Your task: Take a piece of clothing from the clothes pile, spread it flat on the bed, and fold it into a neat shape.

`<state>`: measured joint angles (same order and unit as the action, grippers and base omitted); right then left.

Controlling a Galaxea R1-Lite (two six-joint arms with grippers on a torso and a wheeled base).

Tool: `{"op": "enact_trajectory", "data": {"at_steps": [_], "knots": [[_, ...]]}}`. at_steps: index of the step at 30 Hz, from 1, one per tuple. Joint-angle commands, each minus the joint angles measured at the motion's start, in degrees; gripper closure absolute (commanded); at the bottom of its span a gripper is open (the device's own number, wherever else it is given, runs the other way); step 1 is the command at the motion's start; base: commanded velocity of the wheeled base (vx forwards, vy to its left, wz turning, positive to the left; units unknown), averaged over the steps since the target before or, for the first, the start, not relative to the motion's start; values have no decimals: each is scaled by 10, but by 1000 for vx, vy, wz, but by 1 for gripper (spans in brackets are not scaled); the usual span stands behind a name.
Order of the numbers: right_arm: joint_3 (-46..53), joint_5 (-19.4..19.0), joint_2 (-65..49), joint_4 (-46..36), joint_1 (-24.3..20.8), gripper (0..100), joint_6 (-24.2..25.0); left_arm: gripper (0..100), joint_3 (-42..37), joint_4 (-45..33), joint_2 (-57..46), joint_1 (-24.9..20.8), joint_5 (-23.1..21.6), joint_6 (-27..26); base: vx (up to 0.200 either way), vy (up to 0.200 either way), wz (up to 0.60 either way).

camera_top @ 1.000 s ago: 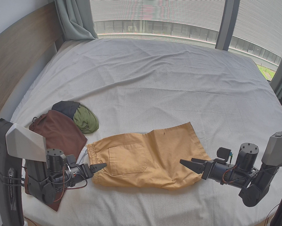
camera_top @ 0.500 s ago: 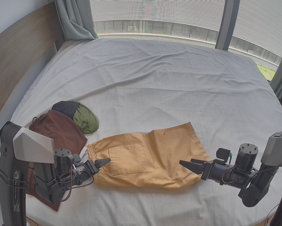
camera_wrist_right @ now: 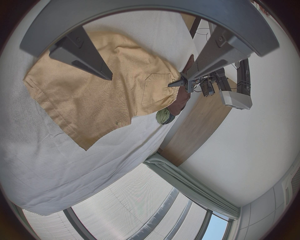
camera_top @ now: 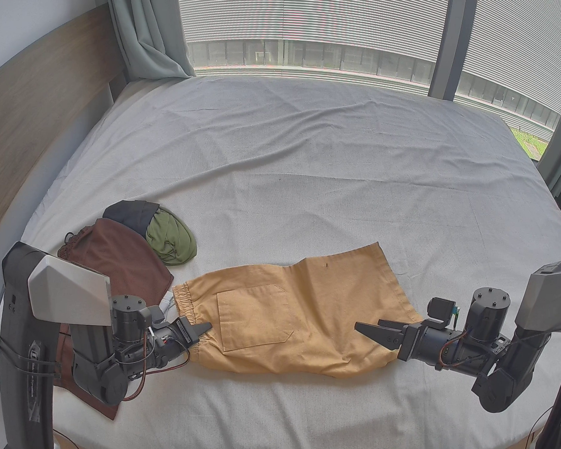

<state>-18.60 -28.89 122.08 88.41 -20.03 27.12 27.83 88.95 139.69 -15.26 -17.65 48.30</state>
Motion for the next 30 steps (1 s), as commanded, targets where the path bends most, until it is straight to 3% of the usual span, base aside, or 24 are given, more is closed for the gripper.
{"op": "enact_trajectory", "data": {"at_steps": [1,8,15,30], "knots": [[0,0,6,0,0,0,0,100,-1,2,-3,3,0,0,0,0,0],[-1,0,12,1,1,0,-1,100,-22,2,-61,2,-8,0,0,0,0],[-2,0,15,1,2,0,0,100,-55,2,-103,12,-66,-1,0,0,0],[-2,0,15,1,3,0,-1,100,-85,2,-149,47,-121,-6,0,0,0]]}}
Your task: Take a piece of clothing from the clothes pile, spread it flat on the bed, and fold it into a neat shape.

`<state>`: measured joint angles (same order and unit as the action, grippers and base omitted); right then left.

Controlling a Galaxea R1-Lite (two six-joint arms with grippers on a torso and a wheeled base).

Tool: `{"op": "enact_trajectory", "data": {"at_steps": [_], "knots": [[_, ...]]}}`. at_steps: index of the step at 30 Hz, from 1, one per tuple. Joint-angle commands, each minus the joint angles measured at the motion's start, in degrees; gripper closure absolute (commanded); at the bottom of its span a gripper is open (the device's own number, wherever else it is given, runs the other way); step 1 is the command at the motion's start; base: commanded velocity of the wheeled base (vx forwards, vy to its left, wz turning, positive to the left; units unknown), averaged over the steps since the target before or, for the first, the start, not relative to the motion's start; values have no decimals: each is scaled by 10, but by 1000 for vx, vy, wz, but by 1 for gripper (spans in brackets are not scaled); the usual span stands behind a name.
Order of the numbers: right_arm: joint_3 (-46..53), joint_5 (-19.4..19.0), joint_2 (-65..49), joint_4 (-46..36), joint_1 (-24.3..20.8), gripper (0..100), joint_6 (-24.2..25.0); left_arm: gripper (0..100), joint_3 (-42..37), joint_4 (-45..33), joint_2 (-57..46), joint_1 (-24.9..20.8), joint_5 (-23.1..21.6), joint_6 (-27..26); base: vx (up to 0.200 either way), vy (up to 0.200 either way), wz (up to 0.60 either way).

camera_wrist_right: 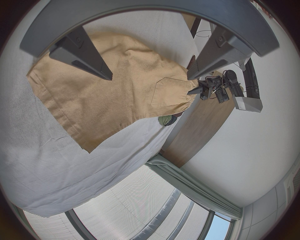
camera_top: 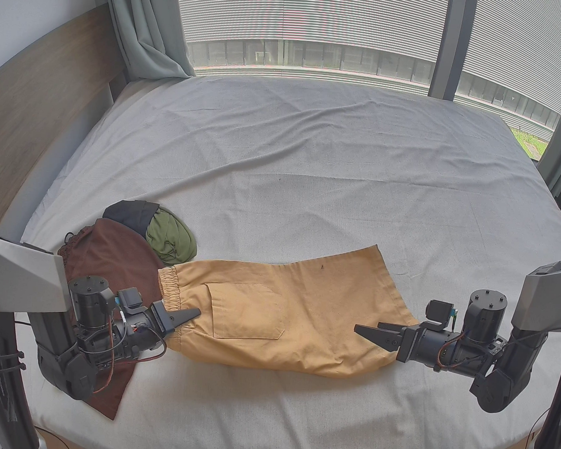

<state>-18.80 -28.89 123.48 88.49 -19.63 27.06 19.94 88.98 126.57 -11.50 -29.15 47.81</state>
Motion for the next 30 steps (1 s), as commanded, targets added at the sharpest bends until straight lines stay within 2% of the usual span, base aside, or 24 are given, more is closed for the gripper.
{"op": "enact_trajectory", "data": {"at_steps": [1,7,10,14,22,30], "knots": [[0,0,1,0,-1,0,0,100,-7,1,-20,13,-6,-1,0,0,0],[0,0,1,0,-1,0,0,100,-19,1,-34,37,-32,-18,0,0,0],[1,0,1,0,-1,0,0,100,-31,1,-37,58,-68,-52,0,0,0],[1,0,0,0,-1,0,0,100,-38,1,-37,72,-79,-81,0,0,0],[1,0,0,0,-1,0,0,100,-41,1,-39,95,-100,-89,0,0,0],[1,0,0,0,-1,0,0,100,-50,1,-39,129,-136,-120,0,0,0]]}}
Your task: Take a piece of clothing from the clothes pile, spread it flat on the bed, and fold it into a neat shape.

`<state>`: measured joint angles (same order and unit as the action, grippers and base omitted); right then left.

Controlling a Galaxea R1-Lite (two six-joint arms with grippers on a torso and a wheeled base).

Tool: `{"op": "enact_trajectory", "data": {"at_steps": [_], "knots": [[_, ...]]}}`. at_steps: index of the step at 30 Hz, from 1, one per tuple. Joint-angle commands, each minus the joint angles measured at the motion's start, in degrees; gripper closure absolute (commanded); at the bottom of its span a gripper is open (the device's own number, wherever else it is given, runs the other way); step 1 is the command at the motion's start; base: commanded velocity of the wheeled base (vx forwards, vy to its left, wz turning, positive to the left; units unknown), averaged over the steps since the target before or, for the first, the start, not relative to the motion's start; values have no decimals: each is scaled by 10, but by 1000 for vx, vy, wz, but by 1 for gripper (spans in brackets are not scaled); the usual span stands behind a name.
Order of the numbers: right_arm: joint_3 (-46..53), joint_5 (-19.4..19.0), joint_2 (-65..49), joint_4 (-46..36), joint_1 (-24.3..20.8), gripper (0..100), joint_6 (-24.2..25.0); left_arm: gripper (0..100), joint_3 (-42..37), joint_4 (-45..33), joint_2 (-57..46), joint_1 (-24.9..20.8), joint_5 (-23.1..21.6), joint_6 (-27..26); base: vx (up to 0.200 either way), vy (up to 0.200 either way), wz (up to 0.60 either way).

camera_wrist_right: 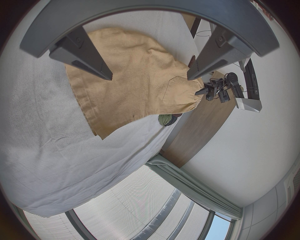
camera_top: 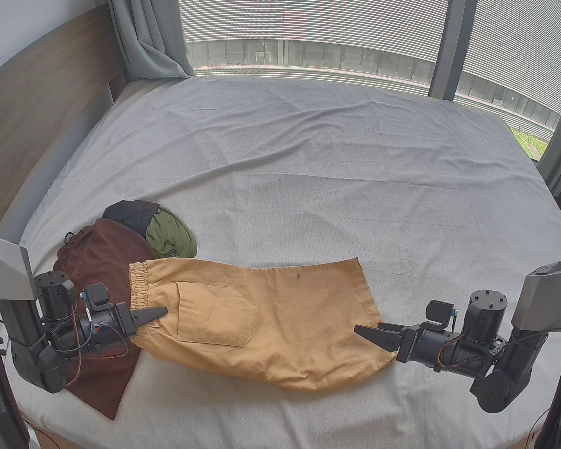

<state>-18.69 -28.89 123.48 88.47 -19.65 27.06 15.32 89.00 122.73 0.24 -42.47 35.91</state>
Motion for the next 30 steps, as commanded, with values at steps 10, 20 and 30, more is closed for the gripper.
{"op": "enact_trajectory", "data": {"at_steps": [10,20,30], "knots": [[0,0,-1,0,0,0,0,100,-12,0,-14,22,-15,0,0,0,0],[1,0,-1,0,0,0,0,100,-11,0,-15,34,-16,-2,0,0,0],[1,0,-3,1,1,0,-1,100,-8,1,-14,2,-9,-3,0,0,0]]}}
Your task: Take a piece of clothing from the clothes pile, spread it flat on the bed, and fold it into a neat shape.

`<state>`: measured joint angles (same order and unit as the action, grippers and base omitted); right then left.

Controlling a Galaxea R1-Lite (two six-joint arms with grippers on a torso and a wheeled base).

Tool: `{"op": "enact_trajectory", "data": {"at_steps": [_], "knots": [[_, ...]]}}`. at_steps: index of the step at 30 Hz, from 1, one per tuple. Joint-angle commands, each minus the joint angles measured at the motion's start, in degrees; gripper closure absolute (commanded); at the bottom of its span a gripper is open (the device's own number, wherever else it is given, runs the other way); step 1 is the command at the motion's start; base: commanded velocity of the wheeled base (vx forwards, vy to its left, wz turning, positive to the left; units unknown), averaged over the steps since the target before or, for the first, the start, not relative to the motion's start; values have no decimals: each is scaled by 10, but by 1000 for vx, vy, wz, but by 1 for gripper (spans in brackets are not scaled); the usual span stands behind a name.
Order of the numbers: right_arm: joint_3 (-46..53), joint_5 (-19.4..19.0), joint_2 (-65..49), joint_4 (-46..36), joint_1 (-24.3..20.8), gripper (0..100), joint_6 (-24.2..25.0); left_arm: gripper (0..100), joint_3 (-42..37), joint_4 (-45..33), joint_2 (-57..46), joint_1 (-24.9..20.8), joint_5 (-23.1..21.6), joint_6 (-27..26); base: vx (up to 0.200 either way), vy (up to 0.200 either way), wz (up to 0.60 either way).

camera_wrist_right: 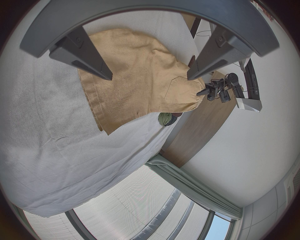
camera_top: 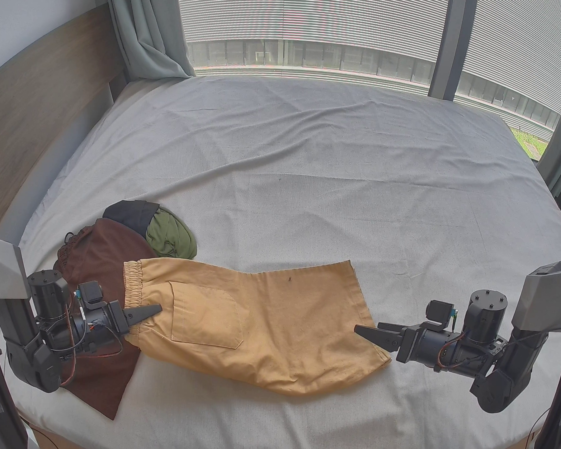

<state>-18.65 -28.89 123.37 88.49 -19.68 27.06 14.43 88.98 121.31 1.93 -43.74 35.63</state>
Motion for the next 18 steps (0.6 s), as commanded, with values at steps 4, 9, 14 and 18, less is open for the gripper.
{"op": "enact_trajectory", "data": {"at_steps": [4,9,14,18], "knots": [[0,0,-3,0,2,0,-1,100,0,1,0,-26,4,0,0,0,0],[0,0,-4,0,2,0,-1,100,0,1,0,-32,4,-1,0,0,0],[-1,0,-4,1,1,0,-1,100,1,1,1,-44,6,0,0,0,0],[-1,0,-4,0,0,0,-1,100,2,1,1,-58,14,0,0,0,0]]}}
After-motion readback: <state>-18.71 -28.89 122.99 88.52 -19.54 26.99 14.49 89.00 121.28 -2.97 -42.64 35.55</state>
